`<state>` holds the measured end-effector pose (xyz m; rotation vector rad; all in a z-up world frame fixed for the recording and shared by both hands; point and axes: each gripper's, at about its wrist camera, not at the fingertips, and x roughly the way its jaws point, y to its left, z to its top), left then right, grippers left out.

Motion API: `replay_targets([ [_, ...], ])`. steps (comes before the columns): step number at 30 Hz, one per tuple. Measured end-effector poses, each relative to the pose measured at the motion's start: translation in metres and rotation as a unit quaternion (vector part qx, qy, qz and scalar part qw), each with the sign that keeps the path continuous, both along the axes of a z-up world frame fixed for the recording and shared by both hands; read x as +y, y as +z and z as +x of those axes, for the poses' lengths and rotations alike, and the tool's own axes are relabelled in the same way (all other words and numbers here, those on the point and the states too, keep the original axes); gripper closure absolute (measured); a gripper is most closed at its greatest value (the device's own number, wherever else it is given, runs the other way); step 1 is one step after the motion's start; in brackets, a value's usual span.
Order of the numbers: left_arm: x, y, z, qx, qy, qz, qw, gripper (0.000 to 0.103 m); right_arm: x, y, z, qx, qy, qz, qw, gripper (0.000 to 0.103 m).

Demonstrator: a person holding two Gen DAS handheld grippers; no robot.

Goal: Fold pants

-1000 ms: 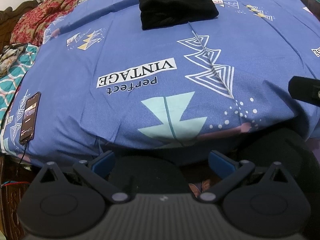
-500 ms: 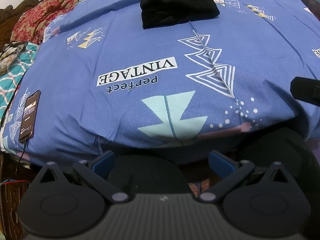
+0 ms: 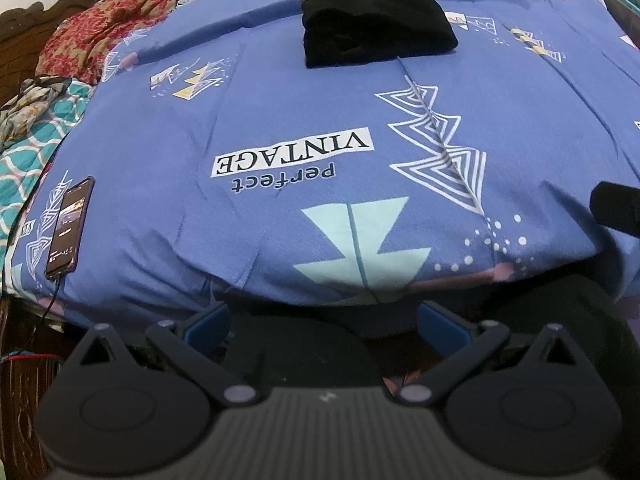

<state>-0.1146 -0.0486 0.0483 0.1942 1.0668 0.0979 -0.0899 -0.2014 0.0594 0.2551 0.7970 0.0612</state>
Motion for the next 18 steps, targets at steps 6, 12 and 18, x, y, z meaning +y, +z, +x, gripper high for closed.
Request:
replay_targets([
  [6, 0.003, 0.005, 0.0, -0.013, 0.009, 0.001, 0.9999, 0.0, 0.0, 0.0, 0.0, -0.001, 0.0, -0.001, 1.0, 0.004],
  [12, 0.004, 0.01, -0.002, -0.03, 0.014, 0.007, 0.9994, 0.0, 0.0, 0.001, 0.0, -0.005, -0.001, -0.001, 1.0, 0.004],
  [18, 0.004, 0.024, -0.006, -0.074, 0.019, 0.021, 0.9968, 0.0, 0.0, 0.018, -0.015, -0.081, -0.015, -0.013, 0.997, 0.004],
])
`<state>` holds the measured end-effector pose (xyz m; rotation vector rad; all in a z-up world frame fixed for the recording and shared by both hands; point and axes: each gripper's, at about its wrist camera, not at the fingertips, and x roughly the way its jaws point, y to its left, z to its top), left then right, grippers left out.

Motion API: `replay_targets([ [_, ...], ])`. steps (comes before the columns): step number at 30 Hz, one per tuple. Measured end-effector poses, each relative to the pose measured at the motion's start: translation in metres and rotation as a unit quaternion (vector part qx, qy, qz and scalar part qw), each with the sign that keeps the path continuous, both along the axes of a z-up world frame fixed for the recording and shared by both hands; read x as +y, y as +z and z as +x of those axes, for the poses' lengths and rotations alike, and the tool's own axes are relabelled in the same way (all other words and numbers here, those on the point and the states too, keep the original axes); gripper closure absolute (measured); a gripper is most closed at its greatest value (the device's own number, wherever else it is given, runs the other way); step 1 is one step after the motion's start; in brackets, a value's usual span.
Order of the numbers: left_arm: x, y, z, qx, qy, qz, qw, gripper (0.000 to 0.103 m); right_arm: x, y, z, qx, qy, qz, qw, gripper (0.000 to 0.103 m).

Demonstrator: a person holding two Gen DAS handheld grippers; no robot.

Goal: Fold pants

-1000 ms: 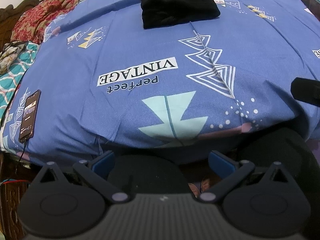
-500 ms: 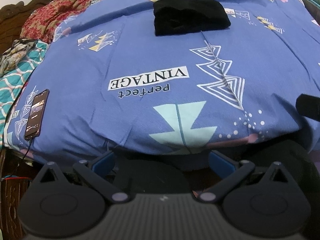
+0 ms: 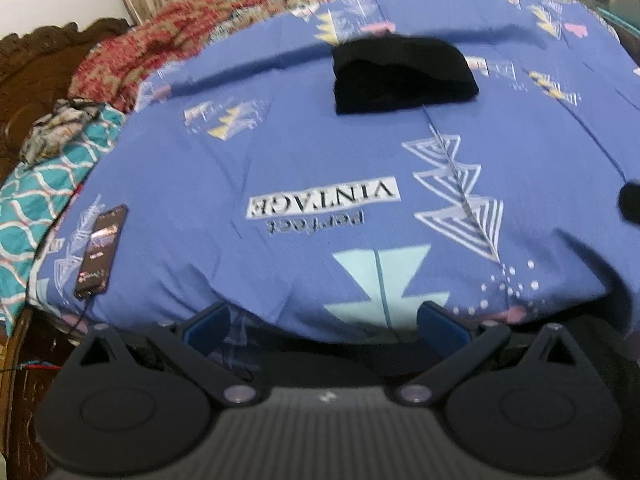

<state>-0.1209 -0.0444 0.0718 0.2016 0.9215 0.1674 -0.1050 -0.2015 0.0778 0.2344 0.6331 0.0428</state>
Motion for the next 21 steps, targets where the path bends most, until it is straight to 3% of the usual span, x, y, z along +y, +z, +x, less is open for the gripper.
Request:
replay_targets([
  [4, -0.001, 0.008, -0.003, -0.024, 0.004, 0.015, 0.9996, 0.0, -0.001, 0.01, -0.009, -0.052, -0.003, -0.005, 0.999, 0.003],
  [10, -0.004, 0.019, -0.006, -0.055, 0.003, 0.034, 0.9979, 0.0, -0.006, 0.019, -0.011, -0.095, -0.014, 0.002, 0.995, 0.0],
  [21, 0.002, 0.025, -0.007, -0.073, -0.02, -0.014, 0.997, 0.0, -0.003, 0.017, -0.005, -0.079, -0.019, 0.01, 0.997, 0.0],
])
